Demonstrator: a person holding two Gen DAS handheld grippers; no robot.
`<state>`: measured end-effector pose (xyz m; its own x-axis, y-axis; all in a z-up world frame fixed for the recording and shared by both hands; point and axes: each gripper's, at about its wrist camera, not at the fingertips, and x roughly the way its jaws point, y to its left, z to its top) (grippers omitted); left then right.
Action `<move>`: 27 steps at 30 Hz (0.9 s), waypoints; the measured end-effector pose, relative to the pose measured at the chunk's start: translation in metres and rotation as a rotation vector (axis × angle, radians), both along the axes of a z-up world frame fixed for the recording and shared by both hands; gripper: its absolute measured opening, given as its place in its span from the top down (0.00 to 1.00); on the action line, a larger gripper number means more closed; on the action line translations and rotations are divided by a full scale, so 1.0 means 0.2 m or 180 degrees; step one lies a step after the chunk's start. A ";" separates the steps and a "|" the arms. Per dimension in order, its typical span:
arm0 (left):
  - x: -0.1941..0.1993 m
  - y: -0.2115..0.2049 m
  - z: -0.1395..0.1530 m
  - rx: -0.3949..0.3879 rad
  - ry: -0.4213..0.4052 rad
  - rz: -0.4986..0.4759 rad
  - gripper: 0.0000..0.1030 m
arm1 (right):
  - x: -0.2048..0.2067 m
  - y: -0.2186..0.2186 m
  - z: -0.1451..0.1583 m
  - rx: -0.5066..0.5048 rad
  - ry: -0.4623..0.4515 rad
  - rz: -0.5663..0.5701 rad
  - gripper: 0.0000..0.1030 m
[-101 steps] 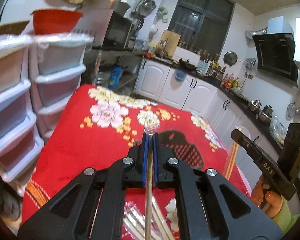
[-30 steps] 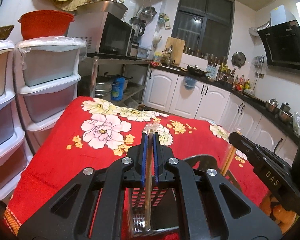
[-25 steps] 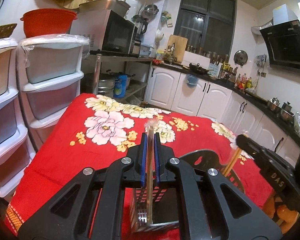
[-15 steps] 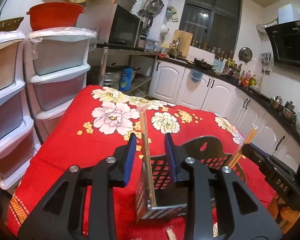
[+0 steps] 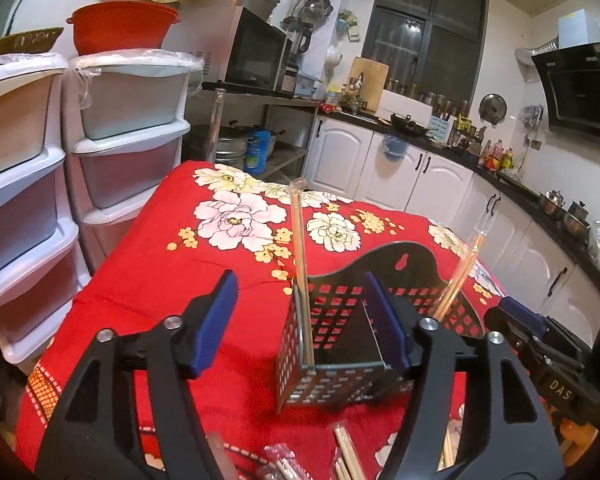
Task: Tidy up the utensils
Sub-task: 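Lower the left gripper's chopsticks into the caddy and open it while the right gripper does likewise, then withdraw both grippers from the caddy back toward the remaining sleeved chopsticks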
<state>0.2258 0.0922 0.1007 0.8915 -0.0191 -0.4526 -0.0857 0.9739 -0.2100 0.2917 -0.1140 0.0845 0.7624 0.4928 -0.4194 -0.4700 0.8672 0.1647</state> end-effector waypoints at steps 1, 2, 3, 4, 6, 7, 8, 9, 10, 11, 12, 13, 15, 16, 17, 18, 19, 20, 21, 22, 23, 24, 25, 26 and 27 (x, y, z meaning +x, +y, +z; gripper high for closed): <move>-0.02 0.00 0.00 0.0004 -0.0002 -0.0003 0.40 | -0.01 -0.01 0.00 -0.0006 0.0015 0.0005 0.47; -0.03 -0.01 0.00 0.0003 0.0000 -0.0007 0.37 | -0.03 -0.01 0.00 -0.0007 0.0026 0.0018 0.46; -0.04 -0.01 -0.01 -0.0004 0.0010 -0.0011 0.35 | -0.04 -0.01 0.00 -0.0008 0.0028 0.0029 0.44; -0.06 -0.01 -0.01 -0.0008 0.0019 -0.0016 0.32 | -0.06 -0.02 0.00 -0.0018 0.0020 0.0037 0.43; -0.08 -0.02 -0.02 -0.0015 0.0040 -0.0039 0.29 | -0.09 -0.02 0.01 -0.0049 0.0002 0.0033 0.41; -0.09 -0.02 -0.03 -0.0019 0.0051 -0.0051 0.28 | -0.10 -0.02 0.01 -0.0062 0.0002 0.0042 0.41; -0.11 -0.02 -0.03 -0.0016 0.0062 -0.0057 0.26 | -0.12 -0.02 0.01 -0.0070 0.0007 0.0045 0.41; -0.11 -0.03 -0.04 -0.0012 0.0068 -0.0058 0.25 | -0.13 -0.02 0.01 -0.0081 0.0015 0.0043 0.40; -0.13 -0.03 -0.05 -0.0004 0.0077 -0.0052 0.24 | -0.14 -0.02 0.01 -0.0088 0.0022 0.0045 0.40; -0.14 -0.03 -0.05 -0.0003 0.0087 -0.0049 0.23 | -0.16 -0.03 0.01 -0.0093 0.0035 0.0046 0.39; -0.15 -0.03 -0.06 -0.0007 0.0098 -0.0049 0.23 | -0.17 -0.03 0.00 -0.0096 0.0046 0.0043 0.38; -0.17 -0.03 -0.06 -0.0018 0.0108 -0.0046 0.23 | -0.19 -0.04 0.00 -0.0103 0.0054 0.0044 0.37; -0.19 -0.03 -0.07 -0.0028 0.0126 -0.0050 0.23 | -0.21 -0.04 -0.01 -0.0119 0.0057 0.0037 0.36; -0.21 -0.02 -0.08 -0.0030 0.0140 -0.0045 0.22 | -0.23 -0.05 -0.01 -0.0126 0.0060 0.0033 0.36; -0.22 -0.02 -0.09 -0.0033 0.0148 -0.0043 0.22 | -0.24 -0.05 -0.01 -0.0130 0.0066 0.0032 0.35; -0.23 -0.02 -0.09 -0.0040 0.0160 -0.0040 0.22 | -0.25 -0.05 -0.02 -0.0132 0.0070 0.0029 0.35; -0.25 -0.01 -0.10 -0.0051 0.0173 -0.0039 0.22 | -0.26 -0.05 -0.02 -0.0138 0.0075 0.0026 0.35; -0.26 -0.01 -0.11 -0.0054 0.0182 -0.0036 0.22 | -0.28 -0.05 -0.03 -0.0145 0.0082 0.0026 0.35; -0.27 0.00 -0.12 -0.0054 0.0197 -0.0019 0.22 | -0.29 -0.05 -0.03 -0.0149 0.0089 0.0027 0.35; -0.28 0.00 -0.13 -0.0064 0.0216 -0.0010 0.22 | -0.30 -0.06 -0.04 -0.0152 0.0098 0.0026 0.35; -0.29 0.01 -0.14 -0.0082 0.0235 -0.0006 0.22 | -0.30 -0.06 -0.05 -0.0155 0.0107 0.0029 0.35; -0.29 0.02 -0.15 -0.0094 0.0249 -0.0001 0.22 | -0.31 -0.06 -0.06 -0.0159 0.0123 0.0032 0.35; -0.30 0.03 -0.16 -0.0108 0.0276 0.0006 0.22 | -0.32 -0.06 -0.07 -0.0165 0.0140 0.0032 0.35; -0.31 0.03 -0.17 -0.0116 0.0297 0.0012 0.22 | -0.32 -0.06 -0.07 -0.0168 0.0153 0.0034 0.35; -0.32 0.04 -0.18 -0.0119 0.0313 0.0018 0.22 | -0.33 -0.07 -0.08 -0.0170 0.0165 0.0038 0.35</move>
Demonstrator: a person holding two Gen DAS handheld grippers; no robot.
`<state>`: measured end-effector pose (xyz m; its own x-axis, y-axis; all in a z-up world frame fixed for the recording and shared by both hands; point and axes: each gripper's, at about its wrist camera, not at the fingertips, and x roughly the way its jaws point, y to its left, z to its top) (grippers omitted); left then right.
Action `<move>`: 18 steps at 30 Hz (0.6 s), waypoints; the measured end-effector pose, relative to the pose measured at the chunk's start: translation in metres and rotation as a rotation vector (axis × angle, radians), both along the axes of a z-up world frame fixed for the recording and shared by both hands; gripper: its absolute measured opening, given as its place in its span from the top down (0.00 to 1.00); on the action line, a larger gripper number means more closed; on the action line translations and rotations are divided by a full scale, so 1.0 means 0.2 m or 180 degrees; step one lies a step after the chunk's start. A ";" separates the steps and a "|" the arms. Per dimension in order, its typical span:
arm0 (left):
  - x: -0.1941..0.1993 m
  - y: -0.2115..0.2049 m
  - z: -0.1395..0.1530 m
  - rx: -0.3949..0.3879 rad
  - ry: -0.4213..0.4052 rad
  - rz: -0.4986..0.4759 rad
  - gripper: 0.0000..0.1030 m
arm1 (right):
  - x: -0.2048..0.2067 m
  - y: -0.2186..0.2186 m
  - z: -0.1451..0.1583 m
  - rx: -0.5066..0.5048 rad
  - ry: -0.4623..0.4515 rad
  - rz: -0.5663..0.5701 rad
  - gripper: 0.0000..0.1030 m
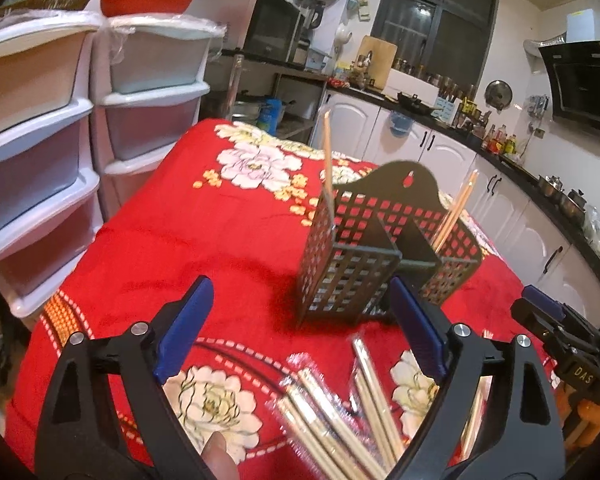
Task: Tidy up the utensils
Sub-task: 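Withdraw both grippers from the caddy back toward the remaining sleeved chopsticks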
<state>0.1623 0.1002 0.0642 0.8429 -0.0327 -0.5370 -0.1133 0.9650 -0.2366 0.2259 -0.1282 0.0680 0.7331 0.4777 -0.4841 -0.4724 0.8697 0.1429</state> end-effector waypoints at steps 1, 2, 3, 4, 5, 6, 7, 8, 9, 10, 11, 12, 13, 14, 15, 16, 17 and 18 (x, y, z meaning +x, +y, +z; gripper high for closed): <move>-0.01 0.01 -0.02 -0.0010 0.0022 0.0009 0.22 | -0.01 0.00 -0.01 -0.0006 0.0011 0.0002 0.35; -0.02 0.02 -0.03 -0.0024 0.0034 0.0014 0.22 | -0.02 -0.01 -0.02 -0.0017 0.0022 0.0000 0.35; -0.03 0.02 -0.04 -0.0047 0.0058 0.0019 0.22 | -0.02 -0.01 -0.03 -0.0023 0.0032 -0.0001 0.35; -0.04 0.03 -0.06 -0.0066 0.0078 0.0019 0.22 | -0.03 -0.01 -0.03 -0.0027 0.0042 -0.0002 0.35; -0.05 0.04 -0.07 -0.0093 0.0108 0.0020 0.22 | -0.03 -0.01 -0.04 -0.0028 0.0054 -0.0001 0.35; -0.06 0.04 -0.09 -0.0117 0.0138 0.0018 0.22 | -0.04 -0.01 -0.04 -0.0028 0.0063 -0.0001 0.35; -0.06 0.04 -0.10 -0.0126 0.0155 0.0018 0.22 | -0.04 -0.01 -0.05 -0.0032 0.0068 0.0000 0.35; -0.07 0.04 -0.11 -0.0128 0.0175 0.0021 0.22 | -0.05 -0.01 -0.05 -0.0037 0.0071 0.0002 0.35; -0.08 0.05 -0.13 -0.0131 0.0191 0.0021 0.22 | -0.06 -0.01 -0.06 -0.0043 0.0077 0.0007 0.35; -0.08 0.05 -0.13 -0.0139 0.0205 0.0018 0.22 | -0.07 -0.01 -0.07 -0.0051 0.0083 0.0014 0.35; -0.09 0.05 -0.15 -0.0155 0.0226 0.0011 0.22 | -0.07 -0.01 -0.07 -0.0058 0.0085 0.0019 0.35; -0.10 0.05 -0.16 -0.0176 0.0244 0.0001 0.22 | -0.08 -0.01 -0.07 -0.0066 0.0090 0.0029 0.35; -0.10 0.05 -0.16 -0.0186 0.0255 -0.0001 0.22 | -0.08 -0.01 -0.08 -0.0075 0.0100 0.0038 0.35; -0.10 0.05 -0.17 -0.0191 0.0273 -0.0003 0.22 | -0.09 -0.01 -0.09 -0.0080 0.0106 0.0041 0.35; -0.11 0.05 -0.18 -0.0192 0.0288 -0.0002 0.22 | -0.09 -0.01 -0.09 -0.0081 0.0113 0.0043 0.35; -0.11 0.05 -0.19 -0.0197 0.0300 -0.0005 0.22 | -0.10 -0.01 -0.10 -0.0082 0.0129 0.0048 0.35; -0.12 0.05 -0.19 -0.0206 0.0315 -0.0011 0.22 | -0.10 -0.02 -0.11 -0.0084 0.0141 0.0050 0.35; -0.12 0.05 -0.20 -0.0212 0.0328 -0.0017 0.22 | -0.11 -0.02 -0.12 -0.0087 0.0152 0.0055 0.35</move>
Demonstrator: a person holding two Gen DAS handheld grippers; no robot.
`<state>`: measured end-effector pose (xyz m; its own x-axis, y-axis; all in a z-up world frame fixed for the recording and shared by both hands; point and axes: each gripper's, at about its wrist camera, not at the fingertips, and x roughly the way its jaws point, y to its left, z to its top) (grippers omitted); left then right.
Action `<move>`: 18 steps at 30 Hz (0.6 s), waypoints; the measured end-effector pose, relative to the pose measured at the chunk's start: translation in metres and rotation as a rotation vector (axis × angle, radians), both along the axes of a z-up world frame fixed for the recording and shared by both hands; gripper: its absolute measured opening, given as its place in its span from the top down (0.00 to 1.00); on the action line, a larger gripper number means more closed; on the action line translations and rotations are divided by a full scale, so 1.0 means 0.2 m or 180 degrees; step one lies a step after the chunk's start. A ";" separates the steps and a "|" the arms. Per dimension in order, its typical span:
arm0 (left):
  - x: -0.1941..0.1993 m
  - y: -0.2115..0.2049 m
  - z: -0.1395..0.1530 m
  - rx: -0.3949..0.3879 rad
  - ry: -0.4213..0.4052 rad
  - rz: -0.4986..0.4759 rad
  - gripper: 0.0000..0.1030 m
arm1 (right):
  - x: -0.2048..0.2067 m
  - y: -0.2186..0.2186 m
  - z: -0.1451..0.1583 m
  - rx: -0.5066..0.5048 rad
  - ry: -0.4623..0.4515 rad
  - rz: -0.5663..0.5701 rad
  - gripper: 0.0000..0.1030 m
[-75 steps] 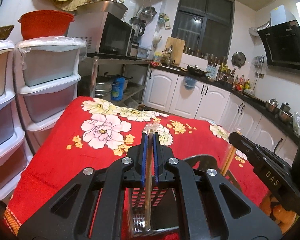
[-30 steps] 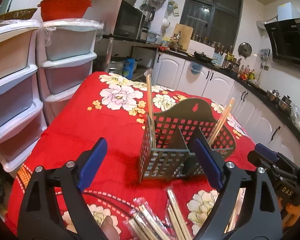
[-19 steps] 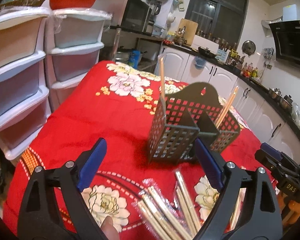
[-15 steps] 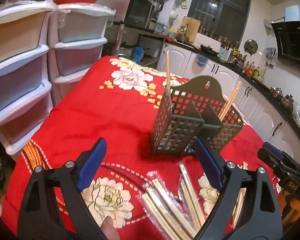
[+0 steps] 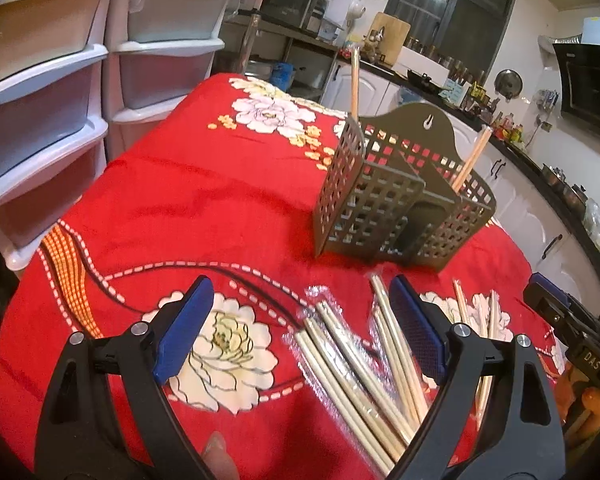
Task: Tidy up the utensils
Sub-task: 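Withdraw both grippers from the caddy back toward the remaining sleeved chopsticks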
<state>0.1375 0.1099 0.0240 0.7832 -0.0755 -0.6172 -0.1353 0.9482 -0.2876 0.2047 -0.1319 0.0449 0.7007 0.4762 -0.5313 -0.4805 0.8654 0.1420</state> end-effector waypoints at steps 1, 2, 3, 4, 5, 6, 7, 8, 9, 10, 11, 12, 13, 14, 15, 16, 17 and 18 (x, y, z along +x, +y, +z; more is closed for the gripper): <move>-0.01 0.00 -0.01 -0.0005 0.0020 -0.0005 0.22 | 0.00 0.00 -0.01 -0.0008 0.0018 0.0004 0.35; -0.01 0.00 -0.02 -0.0007 0.0042 -0.0011 0.22 | -0.01 0.00 -0.02 -0.0015 0.0036 0.0005 0.35; -0.01 0.00 -0.03 -0.0011 0.0055 -0.0020 0.22 | -0.01 0.00 -0.02 -0.0020 0.0054 0.0011 0.35; -0.02 -0.01 -0.04 -0.0015 0.0080 -0.0030 0.22 | -0.01 0.00 -0.03 -0.0030 0.0074 0.0020 0.35; -0.02 -0.01 -0.06 -0.0018 0.0103 -0.0036 0.22 | -0.01 0.00 -0.04 -0.0039 0.0087 0.0022 0.35; -0.02 -0.01 -0.07 -0.0028 0.0129 -0.0049 0.22 | -0.02 0.01 -0.05 -0.0048 0.0106 0.0030 0.35; -0.03 -0.01 -0.08 -0.0038 0.0149 -0.0060 0.22 | -0.02 0.01 -0.06 -0.0053 0.0121 0.0039 0.35; -0.03 -0.01 -0.09 -0.0050 0.0172 -0.0073 0.22 | -0.03 0.01 -0.07 -0.0057 0.0140 0.0050 0.35; -0.04 -0.02 -0.10 -0.0060 0.0199 -0.0089 0.22 | -0.03 0.02 -0.09 -0.0064 0.0162 0.0058 0.35; -0.04 -0.02 -0.11 -0.0064 0.0215 -0.0098 0.24 | -0.03 0.02 -0.09 -0.0069 0.0181 0.0071 0.35; -0.05 -0.02 -0.12 -0.0070 0.0231 -0.0106 0.27 | -0.03 0.03 -0.10 -0.0070 0.0197 0.0083 0.35; -0.05 -0.02 -0.13 -0.0077 0.0247 -0.0113 0.29 | -0.03 0.03 -0.11 -0.0076 0.0220 0.0094 0.35; -0.06 -0.02 -0.14 -0.0092 0.0271 -0.0120 0.32 | -0.03 0.04 -0.12 -0.0084 0.0235 0.0102 0.35; -0.06 -0.02 -0.15 -0.0112 0.0298 -0.0129 0.33 | -0.03 0.05 -0.12 -0.0091 0.0254 0.0126 0.35; -0.06 -0.02 -0.16 -0.0130 0.0318 -0.0134 0.35 | -0.02 0.05 -0.13 -0.0097 0.0268 0.0149 0.35; -0.06 -0.02 -0.17 -0.0160 0.0350 -0.0144 0.39 | -0.02 0.06 -0.14 -0.0103 0.0277 0.0164 0.35; -0.07 -0.02 -0.19 -0.0196 0.0390 -0.0151 0.43 | -0.01 0.07 -0.15 -0.0106 0.0294 0.0189 0.35; -0.06 -0.02 -0.20 -0.0228 0.0420 -0.0155 0.45 | 0.00 0.08 -0.16 -0.0104 0.0323 0.0215 0.35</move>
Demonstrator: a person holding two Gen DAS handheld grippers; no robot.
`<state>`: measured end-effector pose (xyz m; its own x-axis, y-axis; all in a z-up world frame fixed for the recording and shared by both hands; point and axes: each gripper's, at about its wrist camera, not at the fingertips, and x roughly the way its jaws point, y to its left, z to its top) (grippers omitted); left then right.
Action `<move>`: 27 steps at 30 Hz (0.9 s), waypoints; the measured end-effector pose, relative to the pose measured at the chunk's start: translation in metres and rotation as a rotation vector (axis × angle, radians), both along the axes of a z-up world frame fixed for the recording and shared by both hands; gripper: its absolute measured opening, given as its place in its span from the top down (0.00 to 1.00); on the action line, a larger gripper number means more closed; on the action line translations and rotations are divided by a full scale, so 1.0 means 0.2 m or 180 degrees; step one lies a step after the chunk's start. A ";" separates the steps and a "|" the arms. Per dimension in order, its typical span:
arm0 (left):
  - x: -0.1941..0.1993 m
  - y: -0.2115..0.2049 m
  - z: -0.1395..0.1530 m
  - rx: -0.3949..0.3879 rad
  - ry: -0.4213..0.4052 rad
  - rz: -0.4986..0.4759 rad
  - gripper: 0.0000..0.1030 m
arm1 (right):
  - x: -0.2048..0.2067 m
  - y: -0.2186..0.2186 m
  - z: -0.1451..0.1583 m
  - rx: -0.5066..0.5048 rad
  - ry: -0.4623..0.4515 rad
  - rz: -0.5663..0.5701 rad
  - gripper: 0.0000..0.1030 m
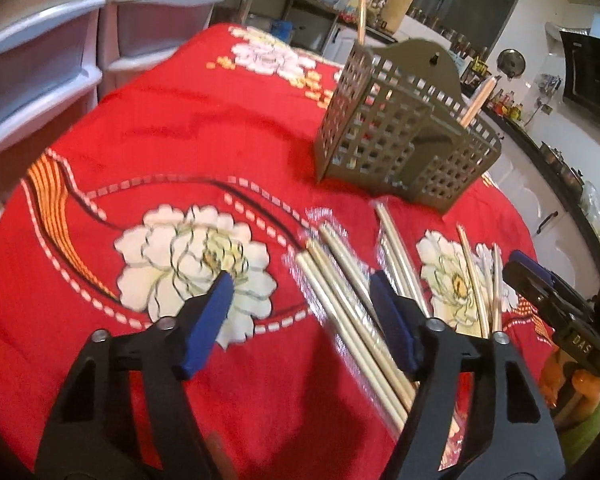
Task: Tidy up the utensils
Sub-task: 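Withdraw both grippers from the caddy back toward the remaining sleeved chopsticks, then grasp another sleeved chopstick pair with the left gripper while the right gripper grasps one too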
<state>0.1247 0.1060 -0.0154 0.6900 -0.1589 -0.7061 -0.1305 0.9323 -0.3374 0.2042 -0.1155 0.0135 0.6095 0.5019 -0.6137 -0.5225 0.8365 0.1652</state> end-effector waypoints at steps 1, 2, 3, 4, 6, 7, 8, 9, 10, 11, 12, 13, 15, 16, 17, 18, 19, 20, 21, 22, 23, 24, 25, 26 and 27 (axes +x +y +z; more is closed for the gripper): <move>0.00 0.00 -0.02 -0.0044 0.0038 -0.0015 0.49 | 0.01 0.01 -0.01 -0.0011 0.0032 0.0013 0.35; 0.00 0.00 -0.03 -0.0066 0.0077 -0.0025 0.53 | 0.02 0.02 -0.02 -0.0020 0.0050 0.0024 0.35; 0.01 0.00 -0.04 -0.0085 0.0116 -0.0021 0.54 | 0.03 0.04 -0.03 -0.0032 0.0081 0.0050 0.35; 0.01 0.00 -0.05 -0.0117 0.0134 -0.0031 0.56 | 0.04 0.05 -0.03 -0.0042 0.0115 0.0077 0.35; 0.01 -0.01 -0.06 -0.0126 0.0160 -0.0042 0.59 | 0.07 0.07 -0.05 -0.0055 0.0171 0.0120 0.35; 0.02 -0.02 -0.07 -0.0108 0.0168 -0.0045 0.59 | 0.08 0.09 -0.06 -0.0070 0.0199 0.0145 0.35; 0.03 -0.02 -0.07 -0.0080 0.0181 -0.0047 0.61 | 0.09 0.10 -0.06 -0.0080 0.0219 0.0165 0.35; 0.03 -0.03 -0.07 -0.0040 0.0199 -0.0039 0.62 | 0.10 0.12 -0.07 -0.0090 0.0244 0.0183 0.35; 0.04 -0.03 -0.08 -0.0014 0.0210 -0.0035 0.64 | 0.12 0.14 -0.07 -0.0096 0.0275 0.0209 0.35; 0.06 -0.03 -0.08 0.0023 0.0228 -0.0036 0.65 | 0.13 0.15 -0.08 -0.0097 0.0296 0.0232 0.35; 0.07 -0.03 -0.08 0.0067 0.0244 -0.0038 0.66 | 0.14 0.17 -0.08 -0.0110 0.0320 0.0249 0.35; 0.08 -0.03 -0.08 0.0092 0.0255 -0.0036 0.67 | 0.16 0.19 -0.08 -0.0130 0.0344 0.0259 0.35; 0.11 -0.03 -0.08 0.0139 0.0288 -0.0042 0.69 | 0.18 0.21 -0.09 -0.0137 0.0383 0.0297 0.35; 0.12 -0.03 -0.08 0.0157 0.0297 -0.0050 0.70 | 0.19 0.23 -0.09 -0.0163 0.0406 0.0303 0.35; 0.13 -0.03 -0.08 0.0168 0.0309 -0.0060 0.72 | 0.20 0.25 -0.09 -0.0190 0.0427 0.0320 0.35; 0.13 -0.02 -0.08 0.0167 0.0318 -0.0067 0.73 | 0.22 0.27 -0.10 -0.0207 0.0447 0.0344 0.35; 0.14 -0.01 -0.08 0.0189 0.0333 -0.0068 0.78 | 0.23 0.28 -0.10 -0.0221 0.0456 0.0348 0.35; 0.14 0.00 -0.08 0.0180 0.0339 -0.0079 0.78 | 0.24 0.30 -0.10 -0.0244 0.0467 0.0362 0.35; 0.14 0.02 -0.08 0.0135 0.0354 -0.0084 0.79 | 0.26 0.33 -0.10 -0.0264 0.0477 0.0386 0.35; 0.14 0.02 -0.08 0.0129 0.0366 -0.0079 0.87 | 0.27 0.35 -0.11 -0.0292 0.0479 0.0391 0.35; 0.14 0.03 -0.08 0.0212 0.0420 -0.0033 0.96 | 0.28 0.37 -0.11 -0.0311 0.0486 0.0403 0.35; 0.13 0.05 -0.09 0.0169 0.0417 -0.0033 0.96 | 0.29 0.38 -0.11 -0.0324 0.0497 0.0412 0.38; 0.13 0.07 -0.10 0.0124 0.0416 -0.0031 0.96 | 0.30 0.40 -0.12 -0.0331 0.0505 0.0415 0.40; 0.12 0.08 -0.10 0.0081 0.0421 -0.0030 0.96 | 0.32 0.44 -0.13 -0.0367 0.0515 0.0419 0.45; 0.12 0.09 -0.10 0.0031 0.0433 -0.0032 0.96 | 0.33 0.47 -0.14 -0.0423 0.0528 0.0397 0.51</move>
<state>0.1478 0.1237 -0.0347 0.5861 -0.1581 -0.7947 -0.1651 0.9369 -0.3081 0.2710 -0.0224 -0.0139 0.4334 0.4752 -0.7658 -0.5980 0.7873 0.1501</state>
